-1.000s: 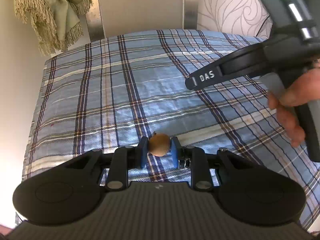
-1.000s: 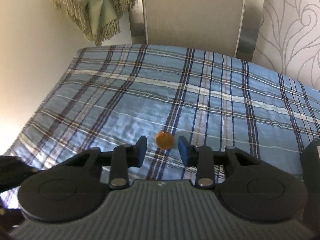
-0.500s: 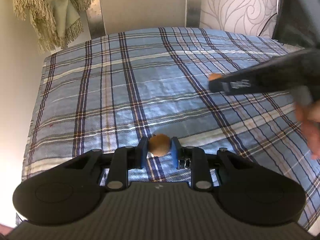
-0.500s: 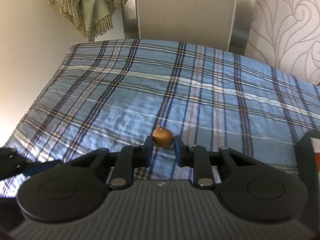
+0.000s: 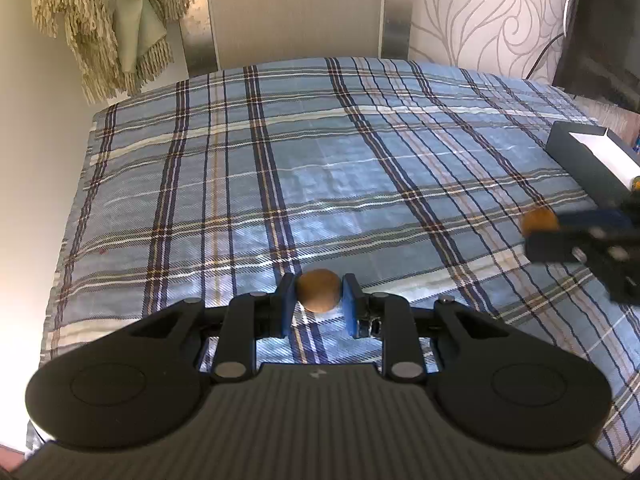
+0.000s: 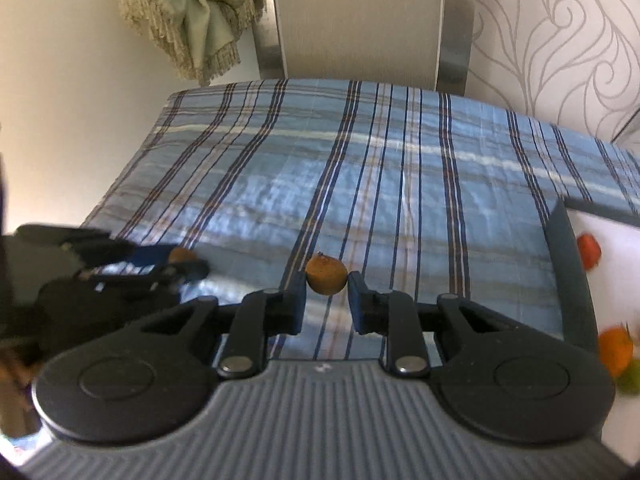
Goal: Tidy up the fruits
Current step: 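Carry both brown fruits in the left and right tools to the tray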
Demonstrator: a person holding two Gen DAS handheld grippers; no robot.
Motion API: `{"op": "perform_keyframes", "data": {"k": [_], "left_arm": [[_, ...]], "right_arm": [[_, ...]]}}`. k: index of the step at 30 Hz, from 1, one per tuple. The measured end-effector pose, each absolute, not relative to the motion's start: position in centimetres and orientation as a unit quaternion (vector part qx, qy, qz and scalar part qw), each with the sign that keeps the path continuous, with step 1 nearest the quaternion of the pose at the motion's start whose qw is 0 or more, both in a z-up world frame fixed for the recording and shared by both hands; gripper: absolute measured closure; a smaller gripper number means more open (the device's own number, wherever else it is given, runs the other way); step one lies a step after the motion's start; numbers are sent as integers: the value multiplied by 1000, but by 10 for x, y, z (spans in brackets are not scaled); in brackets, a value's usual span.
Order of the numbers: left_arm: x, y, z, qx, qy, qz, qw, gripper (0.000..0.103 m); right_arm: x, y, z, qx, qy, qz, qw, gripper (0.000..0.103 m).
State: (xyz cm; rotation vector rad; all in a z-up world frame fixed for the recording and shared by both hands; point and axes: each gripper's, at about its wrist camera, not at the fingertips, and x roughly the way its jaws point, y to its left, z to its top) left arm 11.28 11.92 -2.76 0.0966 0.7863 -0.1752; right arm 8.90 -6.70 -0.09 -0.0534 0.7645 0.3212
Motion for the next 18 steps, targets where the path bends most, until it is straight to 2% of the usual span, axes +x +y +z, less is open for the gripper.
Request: {"op": "perform_keyframes", "data": {"k": [7, 18], "left_arm": [[113, 120, -28, 52, 379, -89, 920, 74], [95, 107, -9, 32, 363, -42, 930, 74]], "right_arm": [[61, -77, 7, -13, 373, 152, 915, 78], [40, -98, 29, -25, 329, 188, 925, 78]]}}
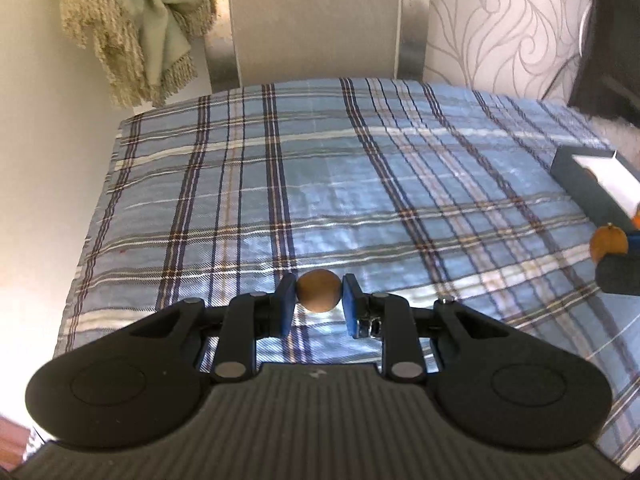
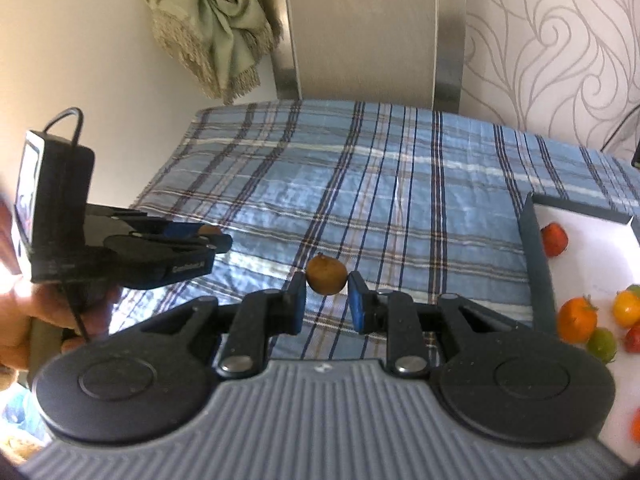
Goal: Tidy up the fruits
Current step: 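Carry both brown fruits in the left and right tools to the tray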
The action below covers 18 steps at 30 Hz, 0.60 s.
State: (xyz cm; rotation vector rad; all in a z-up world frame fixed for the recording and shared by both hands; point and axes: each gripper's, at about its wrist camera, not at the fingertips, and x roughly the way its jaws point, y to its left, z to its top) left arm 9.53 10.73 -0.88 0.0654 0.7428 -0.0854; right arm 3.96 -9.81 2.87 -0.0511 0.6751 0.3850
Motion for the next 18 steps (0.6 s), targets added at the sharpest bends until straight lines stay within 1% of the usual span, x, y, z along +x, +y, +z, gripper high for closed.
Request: {"op": "perform_keyframes", "data": {"k": [6, 18], "left_arm": [[84, 90, 3, 24, 344, -31, 938, 74], [57, 30, 27, 49, 321, -43, 945, 74]], "right_arm": [[31, -115, 45, -38, 308, 201, 929, 78], [0, -185, 50, -3, 274, 171, 946, 78]]}}
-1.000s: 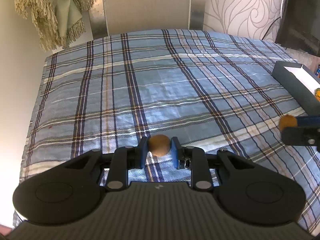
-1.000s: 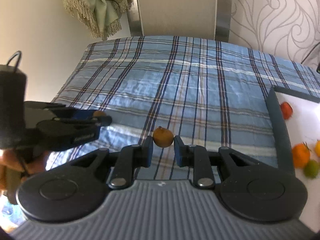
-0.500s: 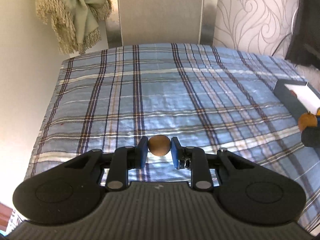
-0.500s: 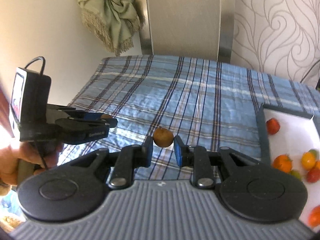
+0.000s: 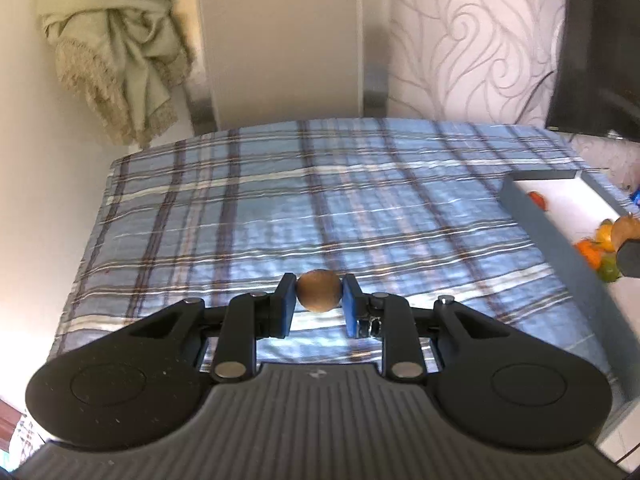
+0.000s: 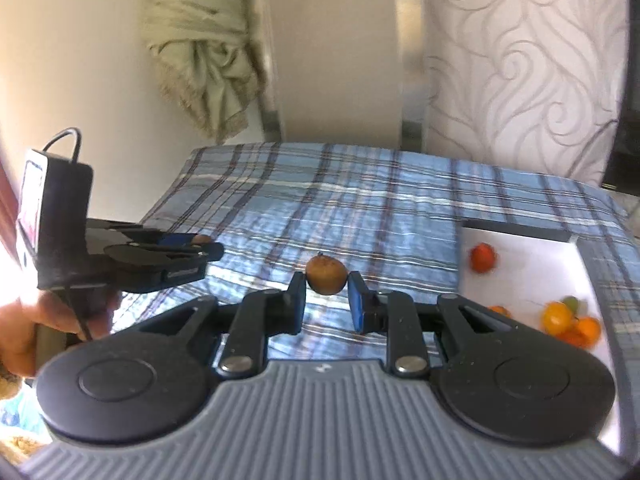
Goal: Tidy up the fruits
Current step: 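Carry both brown fruits in the left and right tools to the tray, then open the right tool over the tray while the left tool opens to release its brown fruit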
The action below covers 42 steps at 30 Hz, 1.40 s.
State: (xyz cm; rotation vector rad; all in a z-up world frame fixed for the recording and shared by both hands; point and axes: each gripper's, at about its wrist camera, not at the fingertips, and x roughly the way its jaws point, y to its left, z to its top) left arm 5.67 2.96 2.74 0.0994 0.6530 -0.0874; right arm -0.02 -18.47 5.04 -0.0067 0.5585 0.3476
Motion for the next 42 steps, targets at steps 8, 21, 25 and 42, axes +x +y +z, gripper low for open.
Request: {"op": "perform_keyframes", "data": {"k": [8, 21, 25, 42], "left_arm": [[36, -34, 43, 66, 305, -82, 946, 74], [24, -135, 48, 105, 295, -176, 933, 74], [26, -161, 38, 109, 306, -198, 925, 74], [31, -231, -10, 142, 327, -239, 903, 66]], "right_arm": [[-21, -267, 38, 32, 279, 78, 957, 78], [21, -324, -13, 15, 338, 16, 941, 77], [22, -328, -17, 11, 345, 28, 938, 71], [-32, -364, 48, 61, 279, 3, 958, 59]]}}
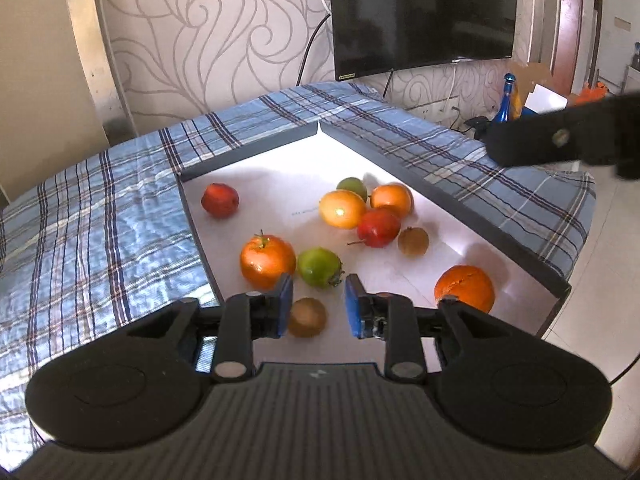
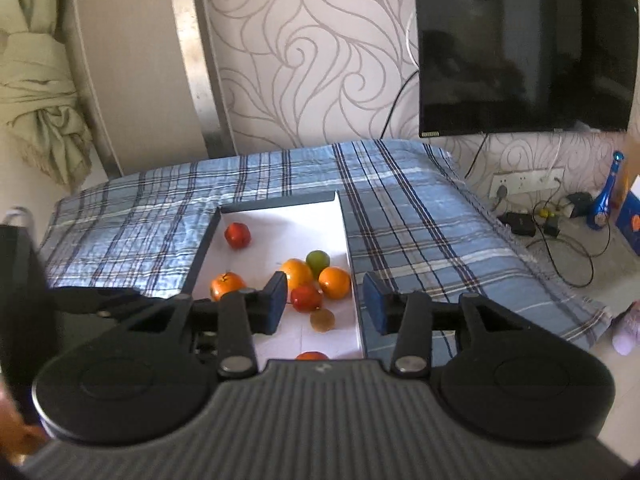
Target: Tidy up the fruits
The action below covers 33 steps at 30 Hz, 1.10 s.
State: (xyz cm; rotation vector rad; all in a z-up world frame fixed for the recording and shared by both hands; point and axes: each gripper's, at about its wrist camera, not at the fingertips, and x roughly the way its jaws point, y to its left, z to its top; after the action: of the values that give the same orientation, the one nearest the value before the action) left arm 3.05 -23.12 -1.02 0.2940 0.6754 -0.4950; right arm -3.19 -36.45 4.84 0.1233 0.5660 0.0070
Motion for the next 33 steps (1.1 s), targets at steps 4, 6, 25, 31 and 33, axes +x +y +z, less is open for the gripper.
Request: {"op": "perform_keyframes", "data": {"k": [4, 6, 25, 31, 33], "left_arm": [[23, -228, -7, 147, 311, -237, 909, 63], [17, -224, -3, 145, 305, -237, 911, 60], [-58, -224, 30, 101, 334, -149, 925, 20], [-98, -245, 40, 119, 298, -174, 931, 1], [-99, -247, 40, 105, 309, -183, 928, 0]], "right_arm": [[-36, -364, 54, 53, 277, 12, 959, 59], [-38, -365, 56, 52, 276, 17, 960, 59], [-57, -386, 43, 54, 297, 60, 951, 59], [-68, -403, 39, 54, 305, 60, 949, 58], [-71, -410, 38, 56, 305, 55, 949, 58]]}}
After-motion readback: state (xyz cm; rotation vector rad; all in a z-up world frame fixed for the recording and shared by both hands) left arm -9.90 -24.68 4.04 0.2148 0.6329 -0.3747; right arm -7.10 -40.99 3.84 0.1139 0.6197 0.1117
